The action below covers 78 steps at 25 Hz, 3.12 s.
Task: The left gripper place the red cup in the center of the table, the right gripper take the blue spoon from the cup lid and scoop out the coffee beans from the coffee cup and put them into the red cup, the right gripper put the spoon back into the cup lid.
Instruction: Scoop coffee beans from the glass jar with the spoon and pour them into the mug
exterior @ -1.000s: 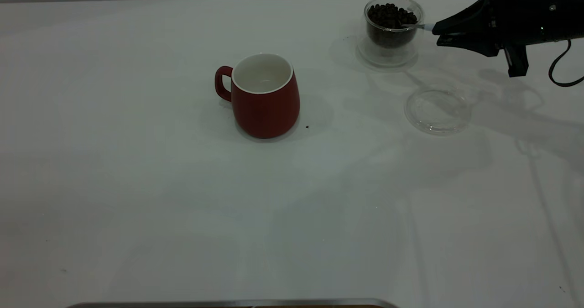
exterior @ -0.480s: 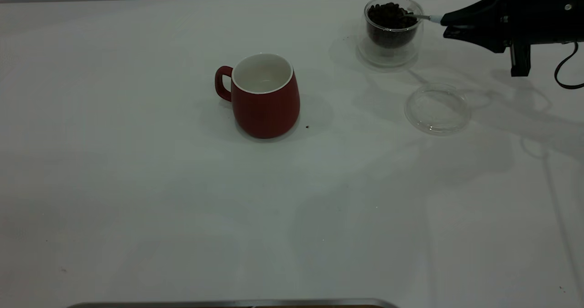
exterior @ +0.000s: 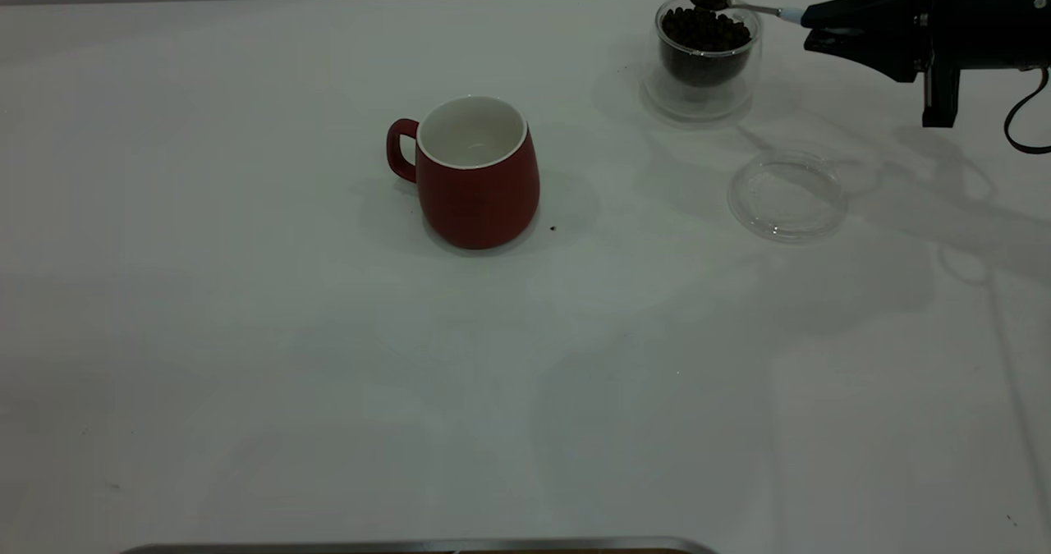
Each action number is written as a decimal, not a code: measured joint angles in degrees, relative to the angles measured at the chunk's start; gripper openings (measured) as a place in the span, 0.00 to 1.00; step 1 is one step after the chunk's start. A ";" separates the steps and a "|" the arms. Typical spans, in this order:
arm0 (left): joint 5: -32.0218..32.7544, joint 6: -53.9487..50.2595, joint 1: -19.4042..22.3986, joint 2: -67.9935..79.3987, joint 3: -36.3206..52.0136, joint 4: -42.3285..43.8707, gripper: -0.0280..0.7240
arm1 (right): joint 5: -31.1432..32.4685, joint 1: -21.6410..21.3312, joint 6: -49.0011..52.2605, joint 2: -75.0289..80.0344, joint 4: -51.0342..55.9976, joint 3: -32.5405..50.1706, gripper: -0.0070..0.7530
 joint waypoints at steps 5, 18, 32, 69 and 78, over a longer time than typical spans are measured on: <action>0.00 0.00 0.00 0.00 0.00 0.00 0.82 | 2.22 0.00 -0.61 0.00 0.00 0.00 0.16; 0.00 0.00 0.00 0.00 0.00 0.00 0.82 | 2.66 3.56 -1.39 0.00 -0.04 0.00 0.16; 0.00 -0.21 0.00 0.00 0.00 0.00 0.82 | 2.95 12.53 -1.15 0.00 -4.57 0.00 0.16; 0.00 -0.05 0.00 0.00 0.00 0.00 0.82 | -4.88 17.70 -28.73 0.00 -8.36 0.00 0.15; 0.00 -0.05 0.00 0.00 0.00 0.00 0.82 | -8.37 17.70 -46.47 0.00 -3.42 0.00 0.15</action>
